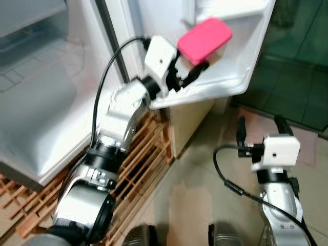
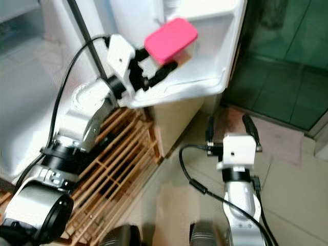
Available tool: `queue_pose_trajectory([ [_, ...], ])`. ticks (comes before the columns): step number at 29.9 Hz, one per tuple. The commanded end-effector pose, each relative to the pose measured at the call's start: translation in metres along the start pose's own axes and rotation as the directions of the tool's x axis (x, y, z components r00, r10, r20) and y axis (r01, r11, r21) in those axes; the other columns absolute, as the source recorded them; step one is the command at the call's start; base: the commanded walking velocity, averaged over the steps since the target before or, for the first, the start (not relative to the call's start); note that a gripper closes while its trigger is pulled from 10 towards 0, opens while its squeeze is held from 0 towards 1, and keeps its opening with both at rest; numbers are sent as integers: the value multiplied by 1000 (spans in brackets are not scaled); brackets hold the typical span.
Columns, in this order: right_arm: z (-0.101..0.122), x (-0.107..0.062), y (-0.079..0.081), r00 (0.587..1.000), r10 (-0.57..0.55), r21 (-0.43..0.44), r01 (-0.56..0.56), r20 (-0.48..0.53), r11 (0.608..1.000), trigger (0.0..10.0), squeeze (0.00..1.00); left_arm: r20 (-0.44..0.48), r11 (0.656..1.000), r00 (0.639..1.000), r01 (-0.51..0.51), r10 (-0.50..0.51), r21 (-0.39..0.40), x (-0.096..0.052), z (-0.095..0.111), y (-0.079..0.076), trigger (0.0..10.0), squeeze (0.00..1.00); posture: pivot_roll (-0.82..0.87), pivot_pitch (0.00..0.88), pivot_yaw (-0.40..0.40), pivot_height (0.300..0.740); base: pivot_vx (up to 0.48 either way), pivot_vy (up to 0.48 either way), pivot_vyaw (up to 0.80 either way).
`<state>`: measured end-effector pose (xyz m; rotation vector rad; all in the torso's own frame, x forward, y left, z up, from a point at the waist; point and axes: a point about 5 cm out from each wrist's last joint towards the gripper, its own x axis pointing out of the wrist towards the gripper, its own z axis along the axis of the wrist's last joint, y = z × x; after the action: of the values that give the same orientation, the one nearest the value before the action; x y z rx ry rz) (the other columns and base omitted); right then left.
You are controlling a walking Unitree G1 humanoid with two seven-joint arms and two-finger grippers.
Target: Restocking fridge
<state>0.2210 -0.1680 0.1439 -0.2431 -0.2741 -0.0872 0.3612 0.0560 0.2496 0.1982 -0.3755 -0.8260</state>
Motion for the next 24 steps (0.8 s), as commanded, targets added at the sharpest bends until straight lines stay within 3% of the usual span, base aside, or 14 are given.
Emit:
queue_pose_trajectory([
  [1, 4, -3, 2, 1000, 2, -2, -2, 2, 1000, 10000, 0, -6, 999, 1000, 18, -18, 38, 3, 1, 2, 10000, 0, -279, 75, 154, 725, 0, 0, 0],
  [17, 3, -13, 4, 1000, -7, -8, 7, -26, 1000, 10000, 0, -107, 997, 991, 79, -76, 17, 4, -30, -5, 10000, 0, -292, 99, 170, 725, 0, 0, 0],
  [24, 3, -14, 3, 1000, -9, -13, 8, -28, 1000, 10000, 0, -111, 997, 991, 80, -79, 6, 1, -34, -4, 10000, 0, -295, 105, 174, 725, 0, 395, 0],
])
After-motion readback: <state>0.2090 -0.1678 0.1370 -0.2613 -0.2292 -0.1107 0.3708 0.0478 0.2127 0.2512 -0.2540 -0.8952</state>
